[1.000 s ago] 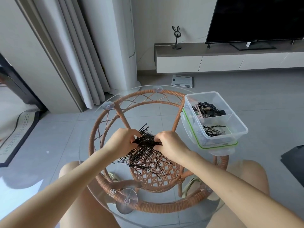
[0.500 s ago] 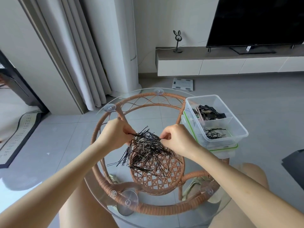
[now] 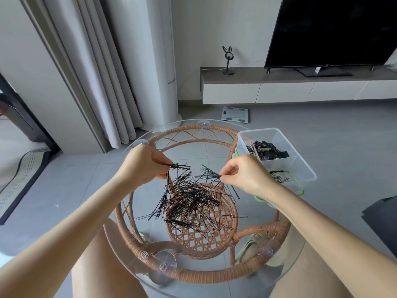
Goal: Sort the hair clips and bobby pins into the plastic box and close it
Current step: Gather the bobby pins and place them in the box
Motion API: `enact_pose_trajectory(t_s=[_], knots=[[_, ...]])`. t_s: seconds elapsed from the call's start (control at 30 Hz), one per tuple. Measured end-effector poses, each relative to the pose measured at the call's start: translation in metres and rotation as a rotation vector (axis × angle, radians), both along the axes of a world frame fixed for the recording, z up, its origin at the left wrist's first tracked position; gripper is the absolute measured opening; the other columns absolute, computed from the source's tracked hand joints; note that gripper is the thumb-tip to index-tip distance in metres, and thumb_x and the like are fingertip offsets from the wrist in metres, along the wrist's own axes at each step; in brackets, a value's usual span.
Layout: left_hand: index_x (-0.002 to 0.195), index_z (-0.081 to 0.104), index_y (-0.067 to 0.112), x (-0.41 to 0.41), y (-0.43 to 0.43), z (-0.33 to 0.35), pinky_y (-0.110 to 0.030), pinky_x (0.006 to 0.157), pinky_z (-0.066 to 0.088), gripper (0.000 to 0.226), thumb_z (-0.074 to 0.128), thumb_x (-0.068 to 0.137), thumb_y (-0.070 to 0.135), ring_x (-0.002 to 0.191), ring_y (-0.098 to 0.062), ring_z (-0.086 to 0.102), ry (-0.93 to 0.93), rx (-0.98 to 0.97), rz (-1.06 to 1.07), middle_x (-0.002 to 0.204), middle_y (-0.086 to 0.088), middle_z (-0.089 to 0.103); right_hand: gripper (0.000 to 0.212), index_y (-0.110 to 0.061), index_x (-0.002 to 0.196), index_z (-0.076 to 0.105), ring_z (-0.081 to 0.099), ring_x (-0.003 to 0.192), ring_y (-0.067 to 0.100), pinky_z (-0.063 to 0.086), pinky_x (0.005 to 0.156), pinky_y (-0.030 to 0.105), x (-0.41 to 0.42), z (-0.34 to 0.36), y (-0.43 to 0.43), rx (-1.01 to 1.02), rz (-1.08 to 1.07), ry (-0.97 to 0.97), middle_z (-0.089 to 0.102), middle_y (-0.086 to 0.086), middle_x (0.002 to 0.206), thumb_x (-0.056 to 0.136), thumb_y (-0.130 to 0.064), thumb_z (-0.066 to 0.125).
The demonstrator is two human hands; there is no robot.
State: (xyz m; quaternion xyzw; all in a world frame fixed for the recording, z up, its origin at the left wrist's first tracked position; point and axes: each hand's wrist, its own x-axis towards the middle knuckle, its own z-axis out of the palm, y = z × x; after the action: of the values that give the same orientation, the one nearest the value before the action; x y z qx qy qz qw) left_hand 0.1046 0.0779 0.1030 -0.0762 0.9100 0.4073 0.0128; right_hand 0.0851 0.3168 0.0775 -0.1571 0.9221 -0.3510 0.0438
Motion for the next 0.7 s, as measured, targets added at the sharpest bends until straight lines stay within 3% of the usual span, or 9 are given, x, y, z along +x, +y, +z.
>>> enact_pose_trajectory(t_s=[0.13,0.27,0.37,0.5,0.57,0.7], knots=[[0.079,0.075,0.012,0.003,0.001,0.004,-0.005,0.036,0.036,0.015,0.065,0.075,0.001,0.032,0.005,0.052,-0.011,0.008,0.001,0.036,0.014,0.060,0.008,-0.015,0.080,0.073,0.062,0.066,0.003,0.049,0.061,0.016,-0.001,0.008,0.006,-0.044,-0.017,-0.005,0.068,-0.008,0.072,0.073,-0.010,0.072],[0.069,0.073,0.021,0.001,0.004,0.007,-0.027,0.068,0.055,0.019,0.067,0.073,0.004,0.045,-0.001,0.064,-0.023,0.046,0.015,0.052,0.007,0.070,0.007,-0.015,0.077,0.072,0.064,0.063,0.007,0.050,0.056,0.017,-0.004,0.025,0.019,-0.096,-0.021,-0.007,0.071,-0.003,0.072,0.072,-0.010,0.073],[0.063,0.071,0.026,0.001,0.008,0.009,-0.027,0.069,0.056,0.023,0.067,0.072,0.004,0.047,-0.004,0.066,-0.021,0.066,0.015,0.054,0.005,0.071,0.011,-0.020,0.071,0.071,0.061,0.056,0.005,0.048,0.050,0.018,-0.008,0.038,0.035,-0.139,-0.029,-0.042,0.070,-0.003,0.067,0.072,-0.009,0.073],[0.059,0.072,0.025,0.001,0.015,0.013,-0.049,0.081,0.052,0.021,0.067,0.069,0.008,0.059,-0.025,0.063,-0.033,0.085,0.021,0.058,-0.003,0.073,0.013,-0.019,0.069,0.071,0.057,0.048,0.006,0.045,0.045,0.016,-0.015,0.054,0.066,-0.131,-0.043,-0.049,0.068,-0.007,0.057,0.071,-0.006,0.074],[0.060,0.072,0.024,0.000,0.020,0.016,-0.054,0.083,0.051,0.020,0.068,0.069,0.007,0.063,-0.030,0.070,-0.031,0.086,0.015,0.059,-0.004,0.073,0.012,-0.016,0.070,0.071,0.057,0.048,0.002,0.044,0.044,0.015,-0.020,0.063,0.085,-0.106,-0.047,-0.050,0.069,-0.008,0.056,0.071,-0.004,0.073],[0.058,0.073,0.027,-0.004,0.031,0.019,-0.048,0.080,0.051,0.024,0.069,0.071,0.007,0.060,-0.017,0.072,-0.032,0.113,-0.008,0.055,0.001,0.072,0.012,-0.018,0.069,0.072,0.059,0.053,0.003,0.047,0.048,0.014,-0.033,0.074,0.122,-0.006,-0.040,-0.081,0.071,-0.001,0.063,0.071,-0.006,0.074]])
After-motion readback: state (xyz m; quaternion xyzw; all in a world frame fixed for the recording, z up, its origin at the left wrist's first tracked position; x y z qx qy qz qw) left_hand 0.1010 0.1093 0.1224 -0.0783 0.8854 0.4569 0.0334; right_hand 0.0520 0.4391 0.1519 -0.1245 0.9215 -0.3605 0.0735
